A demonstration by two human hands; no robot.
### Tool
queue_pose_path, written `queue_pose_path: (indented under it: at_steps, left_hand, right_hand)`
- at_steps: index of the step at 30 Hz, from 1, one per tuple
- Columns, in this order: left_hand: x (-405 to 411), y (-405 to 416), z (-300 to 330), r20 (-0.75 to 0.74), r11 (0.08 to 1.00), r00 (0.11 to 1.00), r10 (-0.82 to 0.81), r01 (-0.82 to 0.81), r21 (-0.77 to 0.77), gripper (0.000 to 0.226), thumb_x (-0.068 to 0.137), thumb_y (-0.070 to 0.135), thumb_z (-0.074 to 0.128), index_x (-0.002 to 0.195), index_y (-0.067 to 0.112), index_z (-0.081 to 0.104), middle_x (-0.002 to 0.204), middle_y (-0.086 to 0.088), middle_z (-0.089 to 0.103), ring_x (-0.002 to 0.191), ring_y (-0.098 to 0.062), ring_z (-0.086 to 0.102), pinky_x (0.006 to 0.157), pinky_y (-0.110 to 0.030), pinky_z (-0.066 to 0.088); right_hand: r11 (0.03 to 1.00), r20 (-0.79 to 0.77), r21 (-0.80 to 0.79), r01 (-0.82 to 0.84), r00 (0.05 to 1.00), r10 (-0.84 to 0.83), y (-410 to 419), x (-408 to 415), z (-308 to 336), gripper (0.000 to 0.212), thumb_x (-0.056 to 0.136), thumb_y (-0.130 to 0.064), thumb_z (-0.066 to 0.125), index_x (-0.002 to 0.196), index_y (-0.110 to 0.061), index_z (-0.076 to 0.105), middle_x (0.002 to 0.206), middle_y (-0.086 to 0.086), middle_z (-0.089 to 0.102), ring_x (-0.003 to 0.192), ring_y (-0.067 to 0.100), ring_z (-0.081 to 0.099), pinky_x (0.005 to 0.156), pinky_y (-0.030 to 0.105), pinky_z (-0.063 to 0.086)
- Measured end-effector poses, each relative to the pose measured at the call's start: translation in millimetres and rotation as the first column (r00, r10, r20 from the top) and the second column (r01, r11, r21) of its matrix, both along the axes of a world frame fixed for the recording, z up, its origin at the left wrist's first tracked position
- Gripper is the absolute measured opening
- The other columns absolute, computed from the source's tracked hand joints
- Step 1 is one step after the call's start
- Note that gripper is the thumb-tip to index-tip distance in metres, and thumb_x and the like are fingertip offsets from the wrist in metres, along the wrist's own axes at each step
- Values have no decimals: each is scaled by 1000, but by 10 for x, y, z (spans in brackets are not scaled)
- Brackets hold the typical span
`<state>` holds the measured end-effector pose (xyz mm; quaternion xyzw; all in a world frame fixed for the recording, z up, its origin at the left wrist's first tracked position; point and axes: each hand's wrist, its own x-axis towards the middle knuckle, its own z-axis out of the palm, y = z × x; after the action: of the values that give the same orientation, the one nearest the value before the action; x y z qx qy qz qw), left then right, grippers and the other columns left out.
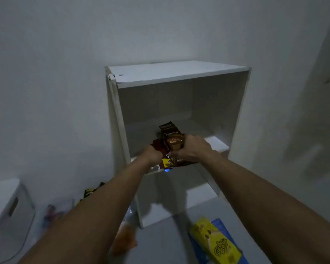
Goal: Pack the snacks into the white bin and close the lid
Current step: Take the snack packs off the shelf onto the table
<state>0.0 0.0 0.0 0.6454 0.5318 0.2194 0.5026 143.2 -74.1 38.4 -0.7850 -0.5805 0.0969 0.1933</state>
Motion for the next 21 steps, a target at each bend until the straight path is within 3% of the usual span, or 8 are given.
queue_pose_path:
  at_steps: [5,8,9,11,13,14,18,21]
  left_hand:
    - [109,-111,171,191,964,957,221,-185,-189,17,91,-7,42,83,0,55,64,-10,51,44,-17,55,36,-18,45]
    - [218,-244,339,274,937,910,312,-247,-247,25,93,-7,35,80,1,55,47,-8,58,24,-9,45,77,-29,57]
    - [249,-232,353,285,935,906,312,-240,-259,29,95,-7,32,75,3,51,55,-15,67,26,-12,46,80,-30,54]
    - [308,-199,382,322,924,887,330,-234,-303,26,95,-7,32,82,-2,54,87,-34,67,28,-17,50,48,-24,54]
    - [359,-76,323,300,899,872,387,-286,-331,21,91,-9,38,101,-5,56,69,-27,62,37,-27,57,27,-28,44]
    - [373,-40,284,286,894,870,402,-306,-327,23,87,-11,42,106,-3,54,68,-14,55,47,-31,59,25,-32,44]
    - [453,111,94,234,905,889,392,-329,-268,44,73,-20,50,115,-7,56,94,-25,65,69,-36,65,41,-35,52]
    - [497,-20,161,247,920,889,385,-351,-174,38,75,-20,53,111,-6,55,97,-22,63,74,-34,65,49,-33,53]
  right_hand:
    - [996,-39,12,90,995,-90,105,41,-89,62,67,-52,75,114,-17,55,104,6,63,86,23,58,75,32,48]
    - [989,-167,43,144,977,-135,165,135,-133,63,65,-51,73,116,-16,57,107,7,64,92,26,62,80,35,54]
    - [988,-198,47,148,971,-136,161,149,-129,62,65,-51,73,115,-17,59,107,7,66,92,26,62,80,34,54]
    - [987,-245,48,151,960,-135,154,184,-128,62,64,-52,73,114,-17,60,107,8,66,93,27,63,81,35,54]
    - [987,-271,44,153,953,-135,141,222,-124,61,67,-50,73,116,-15,58,108,7,65,96,28,62,81,35,54]
    - [988,-282,41,152,950,-134,129,233,-113,60,69,-48,73,116,-14,57,107,7,63,96,27,62,80,34,53]
    - [988,-347,28,151,929,-132,83,272,-81,53,71,-44,73,111,-16,53,108,7,61,99,27,61,84,38,55]
    - [979,-412,73,190,900,-144,14,300,-53,40,70,-42,74,94,-20,50,101,5,60,97,26,61,83,40,56]
